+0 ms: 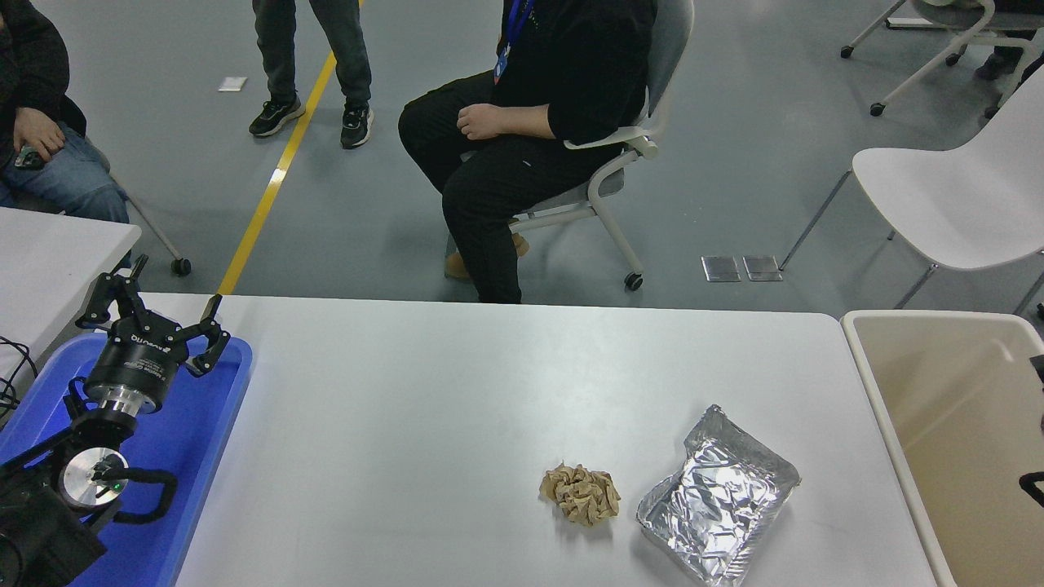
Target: Clean the table surface
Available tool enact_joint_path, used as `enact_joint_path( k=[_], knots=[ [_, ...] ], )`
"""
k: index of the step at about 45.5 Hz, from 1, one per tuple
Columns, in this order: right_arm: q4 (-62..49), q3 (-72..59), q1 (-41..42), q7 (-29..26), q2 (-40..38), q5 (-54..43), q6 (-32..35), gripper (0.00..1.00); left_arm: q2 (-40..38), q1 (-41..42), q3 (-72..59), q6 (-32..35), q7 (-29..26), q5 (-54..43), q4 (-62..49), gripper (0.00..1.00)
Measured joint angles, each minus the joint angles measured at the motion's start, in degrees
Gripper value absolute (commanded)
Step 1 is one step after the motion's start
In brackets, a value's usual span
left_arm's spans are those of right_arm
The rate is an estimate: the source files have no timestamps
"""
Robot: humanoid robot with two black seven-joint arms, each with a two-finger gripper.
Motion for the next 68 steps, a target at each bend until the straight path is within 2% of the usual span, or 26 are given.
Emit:
enact_joint_path(
  k=[15, 27, 50, 68],
  knots=[
    [15.4, 17.3, 6.1, 0.2, -11.2, -0.1, 0.0, 0.98, 0.0, 0.0, 0.0, 0.0, 0.0, 0.0, 0.0, 1.0],
    [28.0, 30.2, 7.0, 0.2, -16.0, -0.2, 0.1, 0.98, 0.0, 0.0, 0.0, 0.0, 0.0, 0.0, 0.0, 1.0],
    [45.2, 45.3, 5.5, 0.3, -17.5, -0.6, 2.4, 0.98, 0.0, 0.0, 0.0, 0.0, 0.0, 0.0, 0.0, 1.0],
    [53.5, 56.8, -3.4, 2.8, -12.4, -0.7, 6.4, 0.98, 0.0, 0.0, 0.0, 0.0, 0.0, 0.0, 0.0, 1.0]
  ],
)
